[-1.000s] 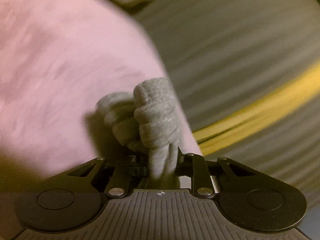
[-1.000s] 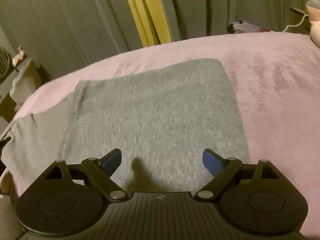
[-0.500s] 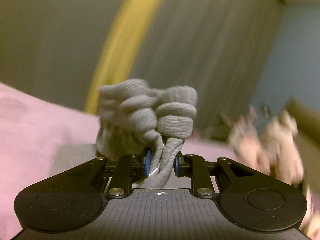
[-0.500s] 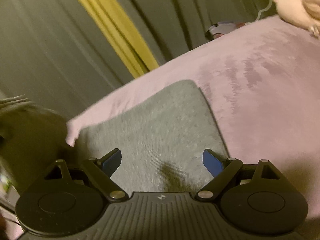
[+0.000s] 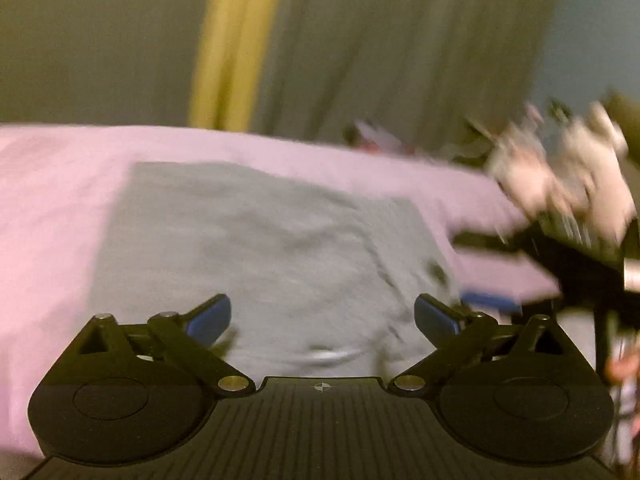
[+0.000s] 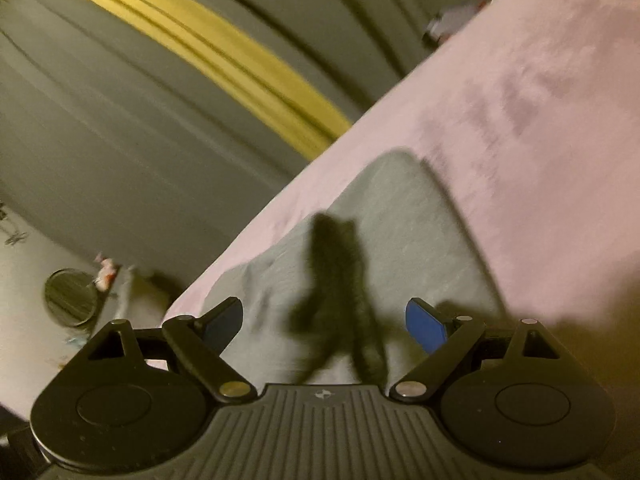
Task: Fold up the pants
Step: 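Grasp the grey pant cuff with the right gripper and lift it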
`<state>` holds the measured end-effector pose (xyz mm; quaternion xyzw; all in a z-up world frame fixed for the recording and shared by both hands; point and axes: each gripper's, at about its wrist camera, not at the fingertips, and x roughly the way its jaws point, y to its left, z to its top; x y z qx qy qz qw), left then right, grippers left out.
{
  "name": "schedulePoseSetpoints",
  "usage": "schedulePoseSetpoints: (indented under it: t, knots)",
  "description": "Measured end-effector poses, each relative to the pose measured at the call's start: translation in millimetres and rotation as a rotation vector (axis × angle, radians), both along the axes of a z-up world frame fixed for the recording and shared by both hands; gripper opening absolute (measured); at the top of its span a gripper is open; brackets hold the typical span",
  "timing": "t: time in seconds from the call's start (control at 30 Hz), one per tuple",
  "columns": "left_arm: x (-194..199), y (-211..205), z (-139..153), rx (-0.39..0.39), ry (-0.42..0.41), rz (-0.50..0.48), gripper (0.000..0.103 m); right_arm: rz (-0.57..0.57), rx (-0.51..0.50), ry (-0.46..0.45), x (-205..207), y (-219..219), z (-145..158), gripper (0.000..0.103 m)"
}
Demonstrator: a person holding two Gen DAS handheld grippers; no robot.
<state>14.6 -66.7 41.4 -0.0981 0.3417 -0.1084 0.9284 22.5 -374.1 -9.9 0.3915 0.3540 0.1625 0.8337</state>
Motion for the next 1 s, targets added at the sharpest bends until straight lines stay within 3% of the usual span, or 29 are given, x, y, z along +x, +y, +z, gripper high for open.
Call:
schedulePoseSetpoints:
  t: [0.07, 0.23, 0.5, 0.57, 0.63, 0.67, 0.77, 0.9, 0.97, 1.0]
  knots:
    - [-0.7, 29.8, 0.9, -0.047, 0.027, 0.112, 0.101, 0.057, 0.031, 0.051, 5.8, 5.3, -6.2, 0.096]
    - [-1.8, 91.8, -13.4, -0.155, 0.128, 0.329, 0.101, 0.099, 0.032, 0.193, 31.0, 17.2, -24.4, 0.098]
    - [6.3, 126.4, -52.1, -0.22, 0.218, 0.448, 0.101, 0.158, -0.004, 0.198, 51.9, 40.7, -26.1, 0.099]
    - [7.4, 130.6, -55.1, -0.25, 0.218, 0.454, 0.101, 0.165, -0.016, 0.19, 52.2, 42.5, -24.0, 0.092]
    - [1.4, 134.9, -52.4, -0.27, 0.223, 0.463, 0.101, 0.163, -0.034, 0.193, 52.9, 40.1, -22.9, 0.053]
    - [2.2, 136.7, -54.4, -0.282, 0.228, 0.469, 0.101, 0.166, -0.007, 0.2, 53.1, 36.8, -24.6, 0.052]
    - [4.5, 137.8, -57.5, -0.317, 0.236, 0.474, 0.101, 0.154, 0.077, 0.234, 58.6, 30.4, -33.1, 0.055]
    - [10.7, 135.2, -62.8, -0.335, 0.257, 0.472, 0.101, 0.156, 0.138, 0.254, 66.9, 40.1, -38.4, 0.083]
    - [11.0, 133.3, -62.7, -0.327, 0.252, 0.471, 0.101, 0.151, 0.105, 0.261, 71.1, 48.9, -34.9, 0.083]
    - [10.5, 132.7, -62.4, -0.324, 0.248, 0.47, 0.101, 0.145, 0.079, 0.256, 71.5, 53.3, -31.9, 0.075]
